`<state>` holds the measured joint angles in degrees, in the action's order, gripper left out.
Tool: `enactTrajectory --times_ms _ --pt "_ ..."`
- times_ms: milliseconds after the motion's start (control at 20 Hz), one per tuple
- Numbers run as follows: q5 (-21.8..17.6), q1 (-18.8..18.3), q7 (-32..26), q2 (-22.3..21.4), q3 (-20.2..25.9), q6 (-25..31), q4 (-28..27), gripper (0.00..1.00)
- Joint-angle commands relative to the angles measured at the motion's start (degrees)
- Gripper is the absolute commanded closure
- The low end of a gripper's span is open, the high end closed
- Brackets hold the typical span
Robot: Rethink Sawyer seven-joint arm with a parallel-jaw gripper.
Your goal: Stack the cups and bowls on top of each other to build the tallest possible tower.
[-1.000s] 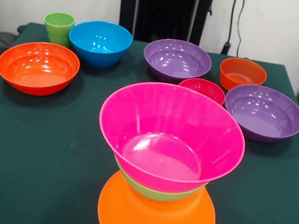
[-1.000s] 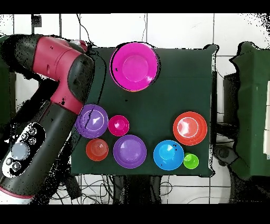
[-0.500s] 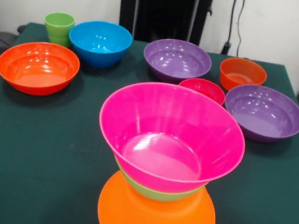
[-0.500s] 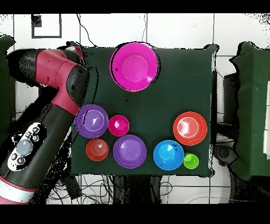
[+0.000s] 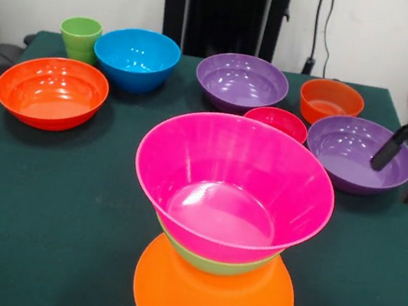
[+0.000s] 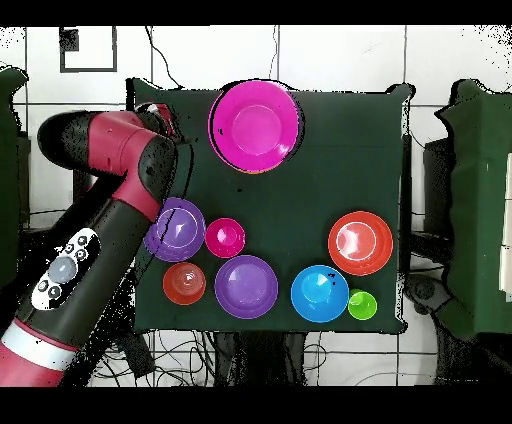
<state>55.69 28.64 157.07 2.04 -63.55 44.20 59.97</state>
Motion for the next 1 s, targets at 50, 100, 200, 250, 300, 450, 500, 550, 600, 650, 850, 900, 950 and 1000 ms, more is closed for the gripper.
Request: enactTrajectory --times_ms 50,100,200,250,300,450,500,550,600,650,850,900,950,1000 --pt "-5.78 -0.2 3.29 3.99 11.57 -3.16 4.71 0.0" --pt "-6.03 -0.15 3.48 4.18 11.96 -3.49 4.82 0.0" --pt "-6.26 -0.03 3.97 4.46 12.79 -4.62 5.0 0.0" --pt "-6.35 0.03 4.24 4.63 13.17 -5.03 5.04 0.0" --pt "-6.37 0.13 4.55 4.93 13.56 -5.55 5.11 0.0" --pt "-6.32 0.27 5.47 5.35 14.59 -5.15 5.05 0.0" --pt "-6.26 0.38 5.61 5.49 15.05 -5.3 5.09 0.0" --pt "-6.33 0.48 5.89 5.65 15.15 -5.03 5.06 0.0" --pt "-6.31 0.62 6.19 5.83 15.35 -4.56 4.99 0.0" --pt "-6.38 0.8 6.36 5.79 15.45 -4.07 5.12 0.0" --pt "-6.55 1.98 7.41 5.29 15.78 -1.72 6.19 0.0" --pt "-6.47 2.29 7.49 4.97 16.02 -1.24 6.68 0.0" --pt "-6.39 2.6 7.56 4.66 16.26 -0.75 7.17 0.0" --pt "-6.28 2.88 7.5 4.14 16.67 -0.2 7.71 0.0"
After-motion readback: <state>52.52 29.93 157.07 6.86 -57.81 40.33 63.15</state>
